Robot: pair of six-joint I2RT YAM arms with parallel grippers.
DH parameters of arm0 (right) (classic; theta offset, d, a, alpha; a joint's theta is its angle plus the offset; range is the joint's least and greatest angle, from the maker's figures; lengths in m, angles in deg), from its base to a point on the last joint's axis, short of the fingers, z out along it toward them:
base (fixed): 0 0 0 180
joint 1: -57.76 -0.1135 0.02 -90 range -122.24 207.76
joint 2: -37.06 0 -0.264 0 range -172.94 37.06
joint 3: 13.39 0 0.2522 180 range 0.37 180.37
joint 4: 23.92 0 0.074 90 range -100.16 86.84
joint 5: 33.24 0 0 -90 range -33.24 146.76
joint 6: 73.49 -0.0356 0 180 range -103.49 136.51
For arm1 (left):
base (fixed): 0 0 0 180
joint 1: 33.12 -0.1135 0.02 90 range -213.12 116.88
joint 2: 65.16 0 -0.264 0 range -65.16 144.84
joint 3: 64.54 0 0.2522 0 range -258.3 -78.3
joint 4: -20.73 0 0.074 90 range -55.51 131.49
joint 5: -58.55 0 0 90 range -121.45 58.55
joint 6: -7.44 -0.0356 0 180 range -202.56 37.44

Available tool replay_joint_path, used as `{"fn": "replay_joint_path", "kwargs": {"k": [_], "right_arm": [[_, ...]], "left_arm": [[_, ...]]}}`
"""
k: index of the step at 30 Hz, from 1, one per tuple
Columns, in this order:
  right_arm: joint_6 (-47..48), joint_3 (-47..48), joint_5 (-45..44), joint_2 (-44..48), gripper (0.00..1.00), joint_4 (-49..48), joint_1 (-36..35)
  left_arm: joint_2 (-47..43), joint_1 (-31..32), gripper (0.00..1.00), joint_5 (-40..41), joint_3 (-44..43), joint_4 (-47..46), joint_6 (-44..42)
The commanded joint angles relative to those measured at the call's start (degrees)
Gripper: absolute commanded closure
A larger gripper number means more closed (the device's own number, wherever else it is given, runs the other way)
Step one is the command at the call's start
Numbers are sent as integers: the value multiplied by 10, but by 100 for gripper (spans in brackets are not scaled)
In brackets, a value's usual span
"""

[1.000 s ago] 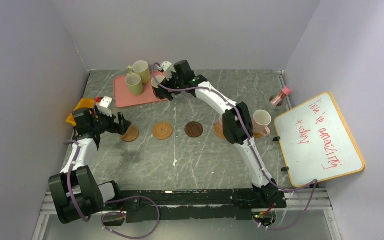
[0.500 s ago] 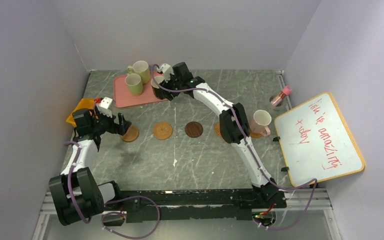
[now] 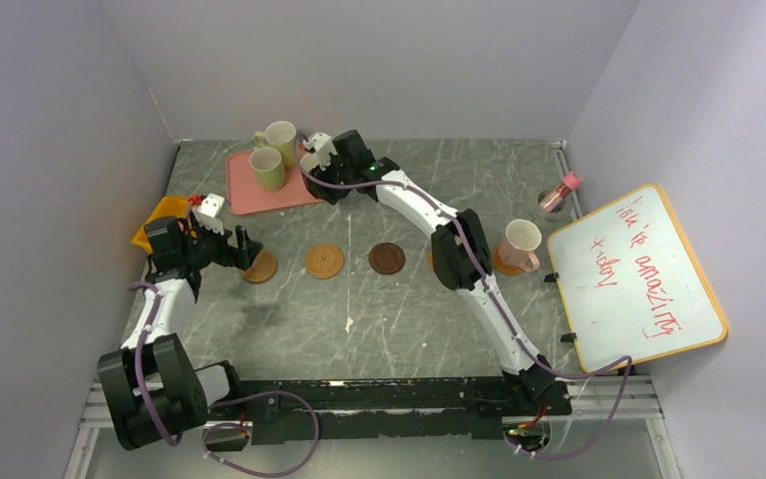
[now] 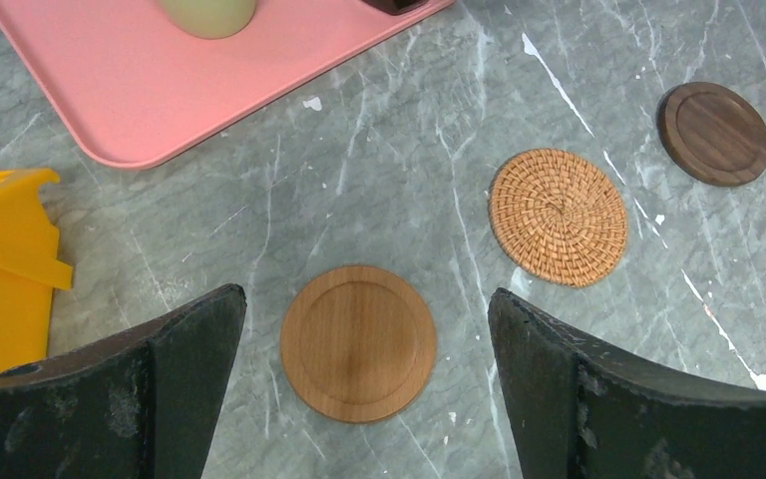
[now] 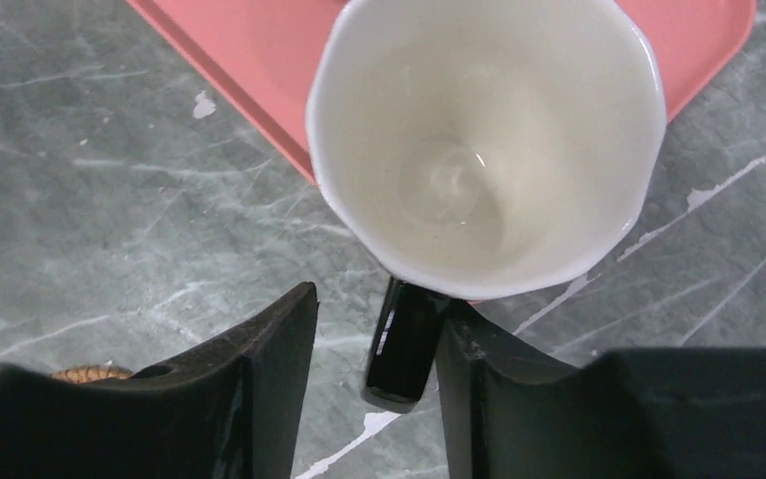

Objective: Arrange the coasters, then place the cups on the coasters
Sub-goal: Pick up the cup from the tray.

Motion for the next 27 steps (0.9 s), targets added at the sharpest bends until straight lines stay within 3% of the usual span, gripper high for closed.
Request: {"fn": "replay_joint_path", "kwargs": {"k": [1, 11, 27], "right_arm": [[-30, 35, -60, -12, 55, -30, -3], [-38, 50, -95, -18, 100, -42, -3], [-39, 79, -17, 50, 100, -7, 2]], "left_arm": [[-6, -3, 4, -18, 1, -17, -14], [-3, -3, 4, -17, 1, -19, -13], [-1, -3, 4, -18, 3, -20, -12]]}}
